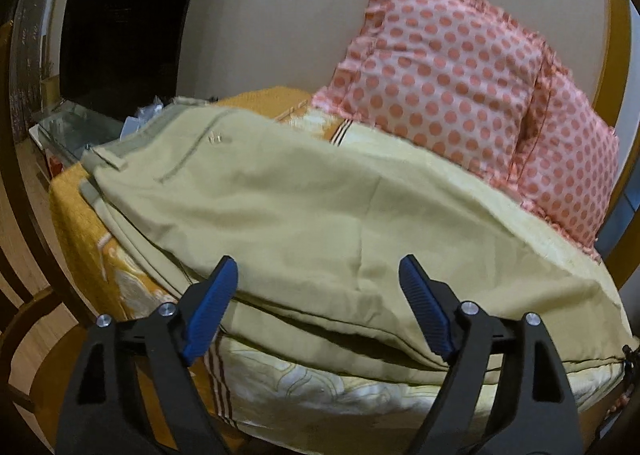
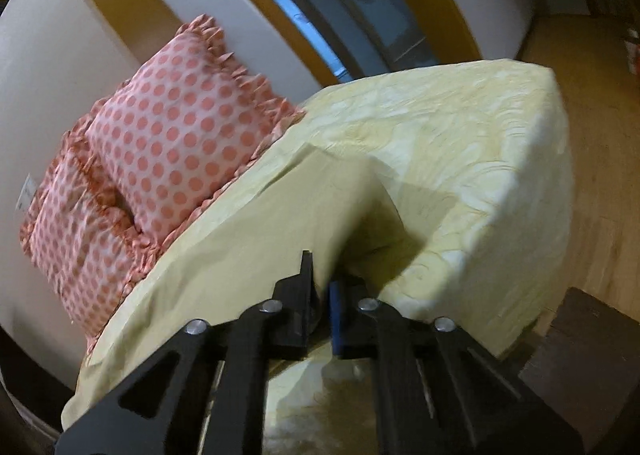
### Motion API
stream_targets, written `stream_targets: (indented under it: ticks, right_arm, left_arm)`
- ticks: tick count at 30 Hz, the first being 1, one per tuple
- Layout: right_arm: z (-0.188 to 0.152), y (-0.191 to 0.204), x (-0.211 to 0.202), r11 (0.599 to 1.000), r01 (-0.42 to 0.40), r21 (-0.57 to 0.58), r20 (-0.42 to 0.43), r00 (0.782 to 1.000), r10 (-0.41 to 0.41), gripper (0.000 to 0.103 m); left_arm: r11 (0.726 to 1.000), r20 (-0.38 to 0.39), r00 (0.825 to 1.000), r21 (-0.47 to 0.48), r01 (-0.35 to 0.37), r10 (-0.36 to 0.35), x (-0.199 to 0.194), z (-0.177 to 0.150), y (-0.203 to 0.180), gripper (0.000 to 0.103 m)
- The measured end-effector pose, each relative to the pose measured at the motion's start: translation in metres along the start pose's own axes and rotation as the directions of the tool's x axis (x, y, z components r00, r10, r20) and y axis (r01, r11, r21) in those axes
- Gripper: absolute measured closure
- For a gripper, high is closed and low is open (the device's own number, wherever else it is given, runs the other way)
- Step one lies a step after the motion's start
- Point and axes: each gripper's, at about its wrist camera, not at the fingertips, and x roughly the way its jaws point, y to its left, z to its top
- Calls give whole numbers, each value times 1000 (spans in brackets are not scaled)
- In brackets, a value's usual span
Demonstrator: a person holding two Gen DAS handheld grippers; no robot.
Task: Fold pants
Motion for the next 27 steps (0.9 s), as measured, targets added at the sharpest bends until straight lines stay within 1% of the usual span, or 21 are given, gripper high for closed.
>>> stream_targets:
  ticks: [2,4,6,8,9,11,12,13,14,15,17,18,19,20,21,22,23,24,25,26,27]
  right_arm:
    - [5,13,3,999,-3,-48,15,1000,4,97]
    - [12,40,2,993,-55,-106,27,998,59,98]
    - [14,77,0,975,-142,-169,21,989,148,98]
    - [7,134,-2,924,-283,-256,-23,958,286,98]
    - [-1,160,-3,892,-348,-290,-58,936,346,98]
    - [-25,212,-3,806,-482,-344,-158,876,456,98]
    - [-41,238,-2,755,-544,-366,-220,839,498,98]
    - [-66,270,-1,687,-612,-392,-306,791,530,98]
    - [-85,288,1,641,-651,-406,-364,759,540,98]
    - [-116,311,4,569,-709,-418,-463,705,538,98]
    - [-164,336,9,474,-759,-446,-609,645,462,97]
    - [-188,346,12,427,-774,-467,-674,624,395,97]
    - [-215,351,13,382,-781,-494,-727,612,310,94]
    - [-227,351,11,359,-785,-505,-747,606,274,87]
    - [-234,348,8,344,-791,-506,-758,598,260,83]
    - [-234,346,4,341,-799,-496,-760,589,275,70]
    - [-227,343,-1,346,-808,-478,-755,579,309,59]
    - [-217,340,-4,357,-808,-468,-736,580,348,57]
    - [-206,337,-5,374,-804,-463,-707,589,391,57]
    - [-200,337,-4,391,-791,-470,-683,606,407,57]
    - [-196,337,-1,417,-765,-491,-654,640,403,57]
  left_arm:
    - [1000,4,1000,13,-17,17,3,-4,-1,15]
    - [1000,2,1000,16,-14,14,5,-6,0,11]
    - [1000,-1,1000,7,-10,10,7,-8,2,8]
    - [1000,8,1000,12,-16,16,7,-10,3,7]
    - [1000,11,1000,16,-22,22,7,-11,2,7]
    - [1000,15,1000,5,-22,22,5,-11,1,7]
    - [1000,18,1000,-7,-15,15,4,-11,3,7]
    - [1000,23,1000,-23,-8,9,2,-10,4,7]
    - [999,27,1000,-39,-4,5,0,-10,7,7]
    - [999,30,1000,-52,-3,4,-1,-10,9,7]
    - [997,38,999,-75,-16,19,-5,-9,17,7]
    - [996,41,999,-80,-27,30,-6,-8,20,7]
    - [995,44,998,-88,-44,48,-8,-8,26,7]
    - [994,47,997,-97,-57,62,-9,-8,32,7]
    - [992,50,996,-107,-65,71,-10,-7,38,7]
    - [990,55,995,-123,-75,82,-11,-7,45,7]
    - [987,57,994,-137,-82,90,-11,-7,50,7]
    - [986,58,994,-147,-85,95,-10,-6,54,7]
    - [982,56,994,-170,-88,99,-9,-6,61,7]
    - [980,54,994,-181,-86,97,-8,-6,64,7]
    - [977,51,995,-199,-75,87,-6,-5,69,7]
